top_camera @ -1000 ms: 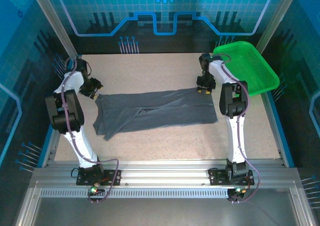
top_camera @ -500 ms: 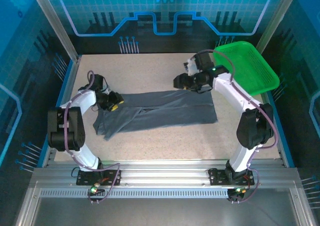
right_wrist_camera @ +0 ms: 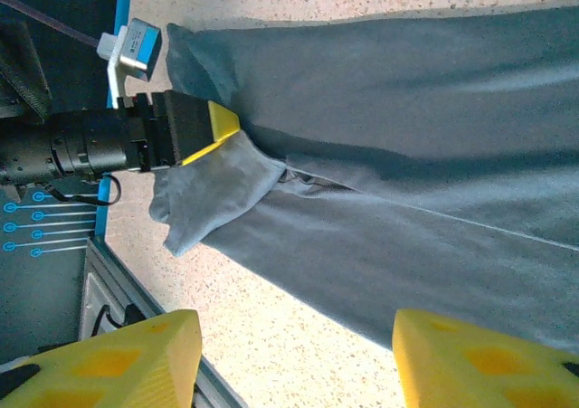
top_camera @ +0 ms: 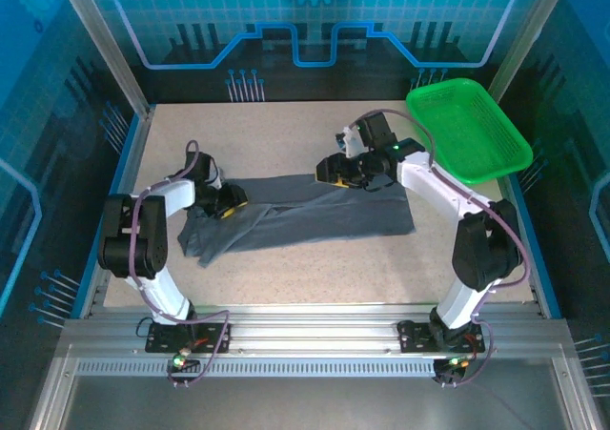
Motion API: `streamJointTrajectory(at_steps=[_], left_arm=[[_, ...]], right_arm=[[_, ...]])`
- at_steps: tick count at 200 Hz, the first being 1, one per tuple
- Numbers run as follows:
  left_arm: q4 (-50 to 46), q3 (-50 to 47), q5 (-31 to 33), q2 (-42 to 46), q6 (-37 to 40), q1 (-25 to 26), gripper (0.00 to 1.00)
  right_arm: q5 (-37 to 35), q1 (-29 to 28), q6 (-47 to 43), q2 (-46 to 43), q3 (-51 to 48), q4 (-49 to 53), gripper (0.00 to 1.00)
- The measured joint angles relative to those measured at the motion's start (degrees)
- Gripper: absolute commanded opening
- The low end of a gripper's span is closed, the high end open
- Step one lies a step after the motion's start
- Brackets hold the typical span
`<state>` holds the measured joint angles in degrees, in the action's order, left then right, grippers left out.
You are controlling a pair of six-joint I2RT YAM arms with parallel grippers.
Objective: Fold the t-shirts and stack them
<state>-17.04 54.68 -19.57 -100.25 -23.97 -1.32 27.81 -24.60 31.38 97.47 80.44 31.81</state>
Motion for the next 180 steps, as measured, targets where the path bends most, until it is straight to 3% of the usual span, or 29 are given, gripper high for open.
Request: streamJointTrajectory(at_steps=[22, 57, 93, 160, 166, 175, 180], left_arm=[[0.42, -0.5, 0.04, 0.46, 0.17, 0.07, 0.43], [0.28, -2.71, 0.15, 3.65, 0.0, 1.64, 0.13], [0.17, -6.49, 0.17, 9.14, -1.09, 3.89, 0.0], [-1.07, -12.09, 0.24, 18.53, -7.72, 8.55, 0.0], [-1.4, -12.44, 0.39, 19.3, -8.2, 8.85, 0.11], [-2.25, -12.66, 1.2, 20.37, -8.76, 9.07, 0.39], [-2.64, -12.63, 2.01, 20.96, -8.96, 9.05, 0.47]], right_arm=[[0.33, 0.0, 0.17, -0.42, 0.0, -0.33, 0.59], [0.33, 0.0, 0.17, -0.44, 0.0, -0.42, 0.59], [0.35, 0.0, 0.17, -0.44, 0.0, -0.42, 0.58], [0.33, 0.0, 0.17, -0.44, -1.49, -0.63, 0.57], [0.33, 0.0, 0.17, -0.44, -1.75, -0.68, 0.57], [0.33, 0.0, 0.17, -0.46, -2.12, -0.74, 0.57], [0.35, 0.0, 0.17, -0.44, -2.34, -0.79, 0.57]])
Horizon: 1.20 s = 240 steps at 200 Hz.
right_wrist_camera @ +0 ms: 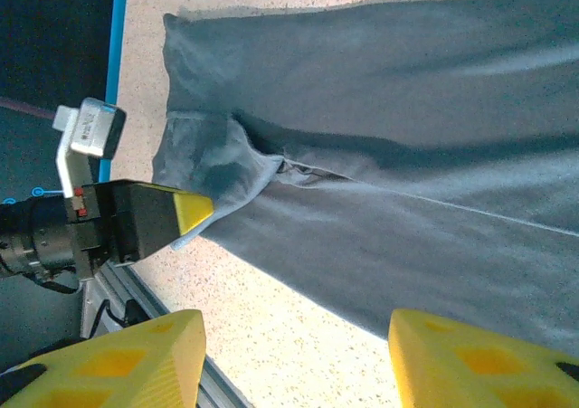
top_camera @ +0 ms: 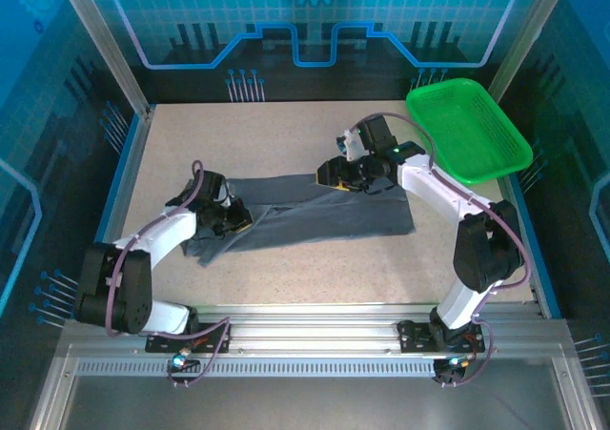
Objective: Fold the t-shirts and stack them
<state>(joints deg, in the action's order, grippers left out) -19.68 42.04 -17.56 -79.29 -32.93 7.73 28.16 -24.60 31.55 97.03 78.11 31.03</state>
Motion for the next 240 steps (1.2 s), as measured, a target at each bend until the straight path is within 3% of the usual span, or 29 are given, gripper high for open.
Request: streamJointTrajectory(at_steps=[11, 37, 85, 131, 203, 240], left_arm=[[-1.01, 0.72, 1.53, 0.37, 0.07, -0.57, 0.53], [-2.99, 6.54, 3.54, -4.61, 2.05, -3.28, 0.57], [-2.49, 14.8, 4.13, -17.55, 10.34, -6.82, 0.58], [-2.54, 16.33, 3.78, -21.09, 16.79, -6.82, 0.58], [-2.49, 16.85, 4.09, -22.47, 17.84, -4.13, 0.54], [-2.34, 17.03, 4.87, -22.69, 16.04, -1.99, 0.44]], right_arm=[[0.02, 0.0, 0.0, -0.02, -0.35, -0.07, 0.57], [0.7, 0.0, 0.0, -0.04, -0.57, -0.31, 0.58], [2.29, -0.02, -0.07, -0.85, -1.31, -1.14, 0.59], [5.99, -0.22, -0.09, -1.88, -1.53, -2.69, 0.61], [8.35, -1.01, -0.04, -1.92, -1.53, -3.72, 0.61], [8.35, -1.38, -0.02, -1.81, -1.53, -3.72, 0.6]])
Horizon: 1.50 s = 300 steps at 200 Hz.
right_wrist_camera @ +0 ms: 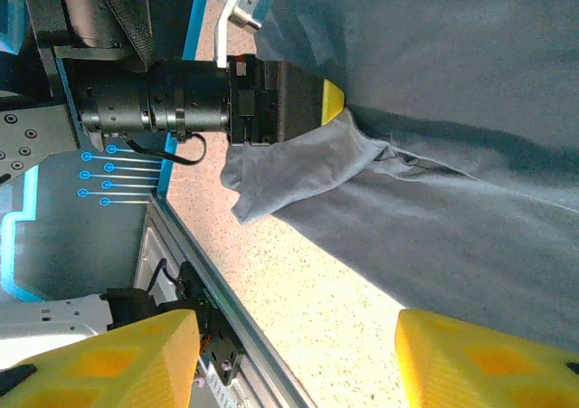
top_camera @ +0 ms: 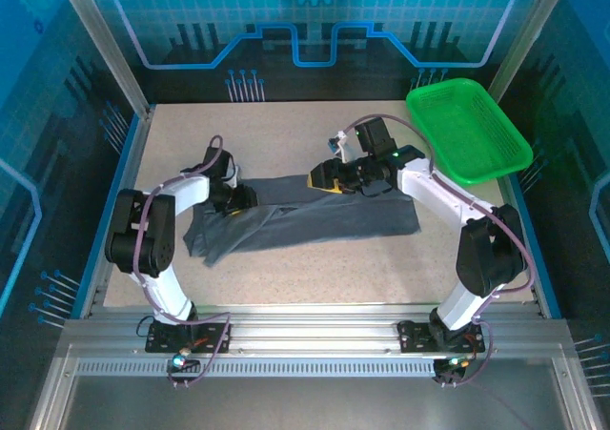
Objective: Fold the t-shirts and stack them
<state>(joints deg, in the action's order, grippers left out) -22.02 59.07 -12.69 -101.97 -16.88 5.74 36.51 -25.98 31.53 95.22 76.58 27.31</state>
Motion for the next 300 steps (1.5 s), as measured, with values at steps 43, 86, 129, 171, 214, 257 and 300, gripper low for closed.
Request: streamJointTrajectory(at_steps=[43, 86, 129, 171, 214, 257, 300], left_arm=[[-0.24, -1.7, 0.9, 2.21, -1.62, 0.76, 0.21], [-0.48, -3.23, 0.9, 6.36, -2.95, 2.08, 0.1], [-2.4, -3.74, 1.55, 10.14, -4.72, 2.82, 0.02], [-7.43, -3.89, 1.95, 12.35, -10.67, 5.77, 0.04], [-10.36, -7.58, 1.4, 14.78, -22.51, 10.88, 0.13], [-6.95, -12.07, -1.38, 15.15, -37.05, 15.5, 0.44], [-3.65, -12.63, -4.81, 15.04, -45.03, 16.65, 0.44]], right_arm=[[0.0, -0.02, 0.0, 0.02, 0.0, -0.46, 0.59], [0.0, 0.0, 0.0, 0.04, 0.0, -1.09, 0.59], [-0.02, -0.02, 0.02, 0.04, 0.0, -1.29, 0.58], [-0.02, 0.0, 0.0, 0.04, 0.0, -1.29, 0.58], [-0.02, 0.0, 0.0, 0.07, 0.0, -1.31, 0.58], [-0.04, 0.0, -0.02, 0.81, -0.04, -1.29, 0.57], [-0.04, 0.07, -0.02, 0.81, -0.85, -1.29, 0.57]])
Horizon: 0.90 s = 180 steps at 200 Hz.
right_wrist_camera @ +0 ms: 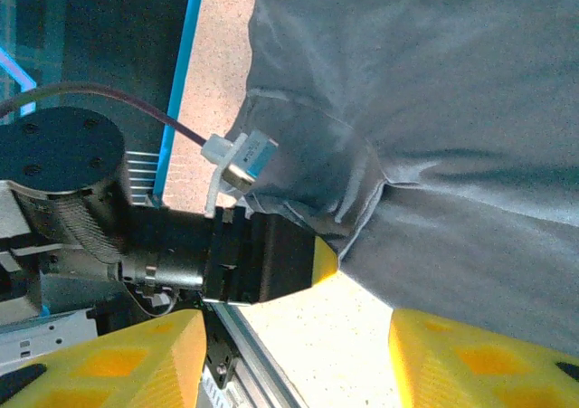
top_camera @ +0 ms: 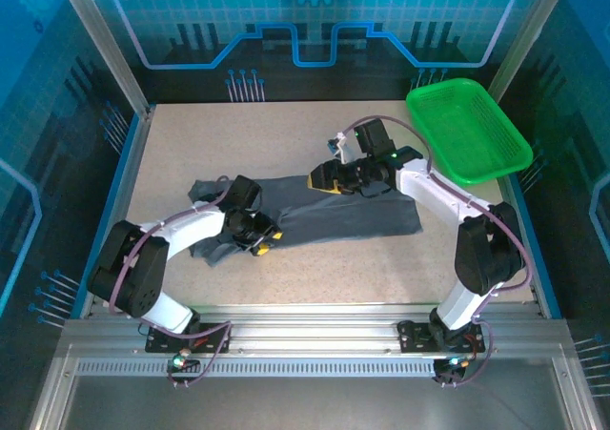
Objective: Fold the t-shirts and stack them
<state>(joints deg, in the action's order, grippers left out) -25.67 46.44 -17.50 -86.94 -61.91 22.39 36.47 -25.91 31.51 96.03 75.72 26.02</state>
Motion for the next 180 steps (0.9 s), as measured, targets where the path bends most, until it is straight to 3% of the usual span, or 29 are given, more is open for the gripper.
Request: streamJointTrajectory(at_steps=[40, 79, 102, 144, 180], left_arm=[[-2.64, 1.64, 0.13, 6.08, -0.44, -2.75, 0.46], [-11.67, 6.86, 4.76, 4.63, 8.31, -2.54, 0.46], [-15.39, 11.45, 10.01, 1.75, 18.49, 1.88, 0.46], [-17.18, 14.49, 21.4, -0.7, 36.7, 14.8, 0.48], [-17.05, 13.62, 29.92, -3.28, 44.89, 19.1, 0.5]], right_arm=[[-0.02, 0.09, 0.0, 0.0, -1.57, 0.02, 0.57], [-0.02, 0.09, 0.0, 0.0, -1.81, 0.02, 0.57], [-0.02, 0.09, 0.0, 0.0, -1.81, 0.0, 0.57], [0.46, 0.26, 0.76, -0.31, -2.16, -1.27, 0.57], [1.33, 1.53, 2.62, -1.92, -2.91, -2.64, 0.57]])
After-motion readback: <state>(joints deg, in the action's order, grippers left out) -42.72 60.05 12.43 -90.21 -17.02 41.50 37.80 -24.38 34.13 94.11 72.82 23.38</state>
